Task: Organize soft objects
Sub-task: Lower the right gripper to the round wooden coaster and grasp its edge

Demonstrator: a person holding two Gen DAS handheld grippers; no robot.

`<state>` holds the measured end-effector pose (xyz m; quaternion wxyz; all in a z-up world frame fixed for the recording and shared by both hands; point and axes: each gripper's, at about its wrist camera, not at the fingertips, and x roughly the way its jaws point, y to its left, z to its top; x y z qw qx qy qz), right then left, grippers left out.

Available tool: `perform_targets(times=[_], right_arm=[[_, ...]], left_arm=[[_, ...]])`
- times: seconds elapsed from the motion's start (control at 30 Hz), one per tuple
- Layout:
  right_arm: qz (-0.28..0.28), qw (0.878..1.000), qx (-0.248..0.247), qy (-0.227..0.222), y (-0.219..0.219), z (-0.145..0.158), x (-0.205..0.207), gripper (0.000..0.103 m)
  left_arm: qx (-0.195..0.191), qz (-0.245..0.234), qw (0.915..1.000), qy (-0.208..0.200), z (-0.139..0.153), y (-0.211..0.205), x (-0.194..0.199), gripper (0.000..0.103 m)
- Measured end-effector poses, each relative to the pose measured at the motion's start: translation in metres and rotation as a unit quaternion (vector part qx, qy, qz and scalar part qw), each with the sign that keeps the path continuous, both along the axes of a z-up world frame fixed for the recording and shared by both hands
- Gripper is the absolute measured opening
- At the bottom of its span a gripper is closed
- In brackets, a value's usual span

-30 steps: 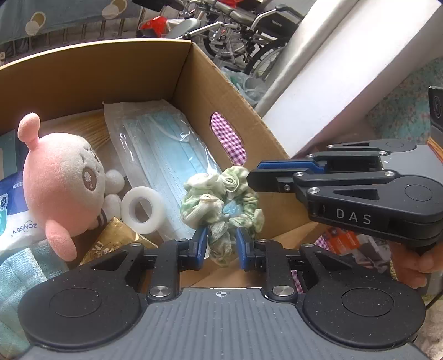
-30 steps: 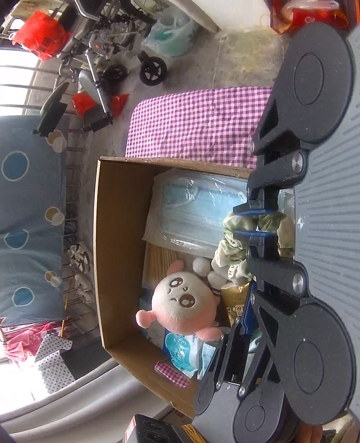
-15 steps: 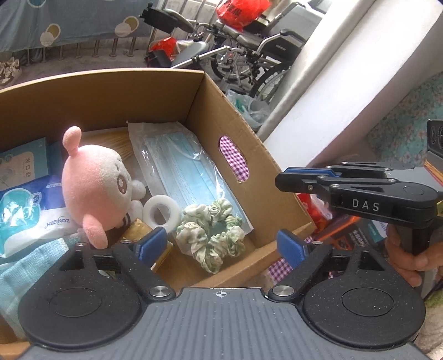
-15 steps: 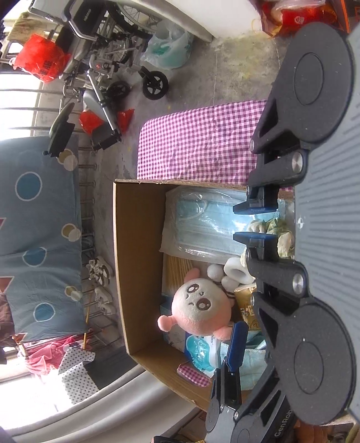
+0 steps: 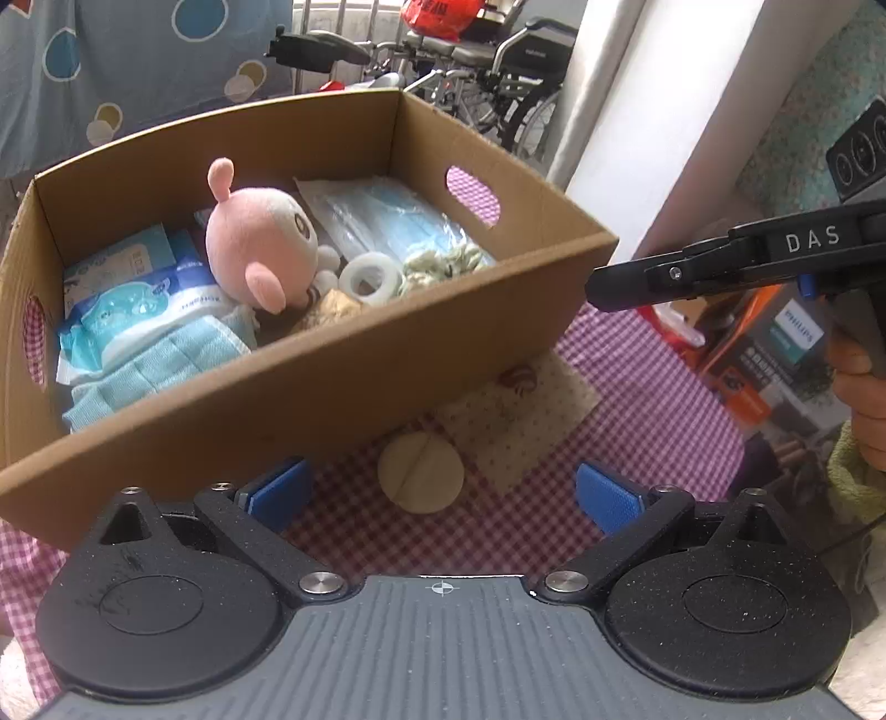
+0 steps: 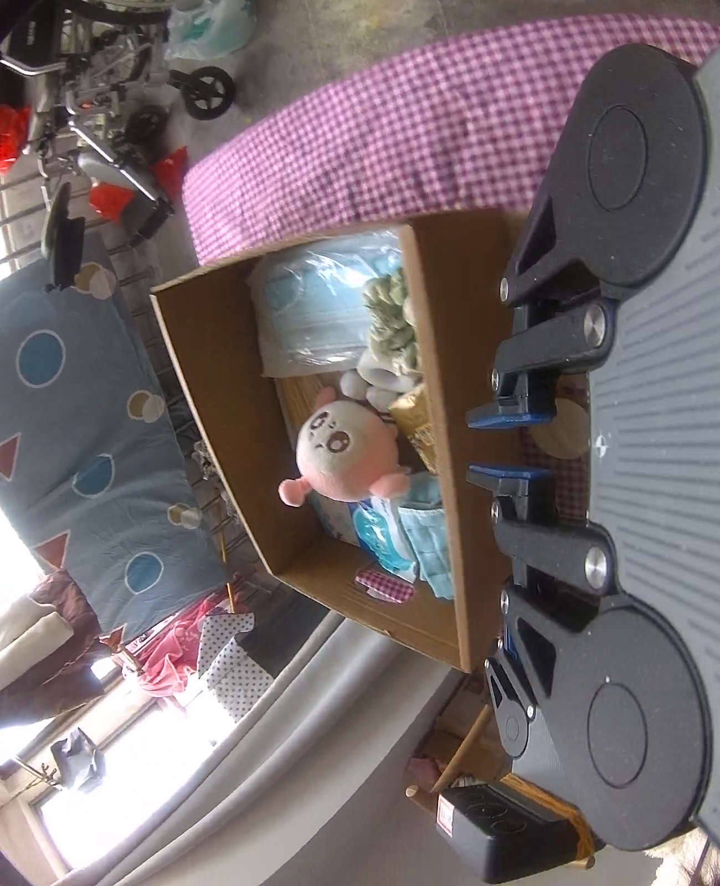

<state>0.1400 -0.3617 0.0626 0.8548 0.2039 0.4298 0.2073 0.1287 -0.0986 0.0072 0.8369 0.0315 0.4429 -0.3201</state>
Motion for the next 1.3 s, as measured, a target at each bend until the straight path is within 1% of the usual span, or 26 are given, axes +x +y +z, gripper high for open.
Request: perform_targets(times=[0.03,0.1,0.13,0.17,0.23,0.3,0.43,0.5,0.53,0.6,0.7,0.77,0.87,0.97,1.07,1.2,1.3], right_arm=[[0.003,1.0,0.011,0.021,0.005,-0.015,0.001,0.015],[0.005,0.998,0.018,0.056,0.015,-0.039,0.005,0.015],[0.005,0.997,0.022,0.071,0.02,-0.052,0.007,0.015],[0.005,0.996,0.026,0.085,0.026,-0.065,0.009,0.015],[0.006,0.994,0.028,0.101,0.034,-0.082,0.015,0.015],[0.003,0.993,0.022,0.113,0.04,-0.095,0.021,0.015],[-0.003,0.992,0.014,0.125,0.048,-0.109,0.029,0.015],[-0.004,0.991,0.013,0.131,0.05,-0.113,0.031,0.015],[-0.006,0.991,0.011,0.133,0.05,-0.115,0.032,0.016],[-0.008,0.991,0.015,0.135,0.05,-0.116,0.033,0.016],[-0.013,0.99,0.026,0.138,0.048,-0.117,0.033,0.015],[-0.018,0.99,0.034,0.138,0.047,-0.118,0.032,0.016],[-0.025,0.988,0.06,0.142,0.042,-0.122,0.03,0.016],[-0.032,0.984,0.083,0.151,0.037,-0.126,0.029,0.016],[-0.04,0.982,0.091,0.158,0.033,-0.127,0.03,0.016],[-0.05,0.981,0.093,0.16,0.032,-0.128,0.031,0.016],[-0.06,0.983,0.077,0.152,0.031,-0.126,0.035,0.016]], left_arm=[[0.014,-0.001,0.9999,0.0,-0.009,-0.002,-0.004,0.098],[0.037,-0.006,0.9993,-0.003,-0.025,-0.01,-0.008,0.092],[0.044,-0.01,0.999,-0.005,-0.034,-0.014,-0.009,0.09],[0.047,-0.014,0.9988,-0.003,-0.041,-0.017,-0.008,0.086],[0.054,-0.019,0.9983,-0.005,-0.053,-0.024,-0.006,0.082],[0.061,-0.017,0.998,-0.009,-0.061,-0.027,-0.001,0.076],[0.078,-0.012,0.9968,-0.015,-0.072,-0.03,0.01,0.07],[0.084,-0.014,0.9963,-0.014,-0.076,-0.031,0.015,0.066],[0.086,-0.015,0.9961,-0.012,-0.078,-0.031,0.016,0.066],[0.091,-0.016,0.9957,-0.006,-0.082,-0.031,0.018,0.064],[0.094,-0.018,0.9952,-0.02,-0.085,-0.031,0.019,0.06],[0.093,-0.018,0.9952,-0.028,-0.085,-0.029,0.015,0.057],[0.091,-0.02,0.995,-0.037,-0.085,-0.027,0.013,0.048],[0.083,-0.018,0.9956,-0.038,-0.086,-0.021,0.013,0.044],[0.066,-0.013,0.9973,-0.028,-0.086,-0.014,0.015,0.039],[0.031,0.003,0.9995,-0.003,-0.085,0.0,0.029,0.031],[0.001,0.016,0.9997,0.02,-0.087,0.012,0.037,0.031]])
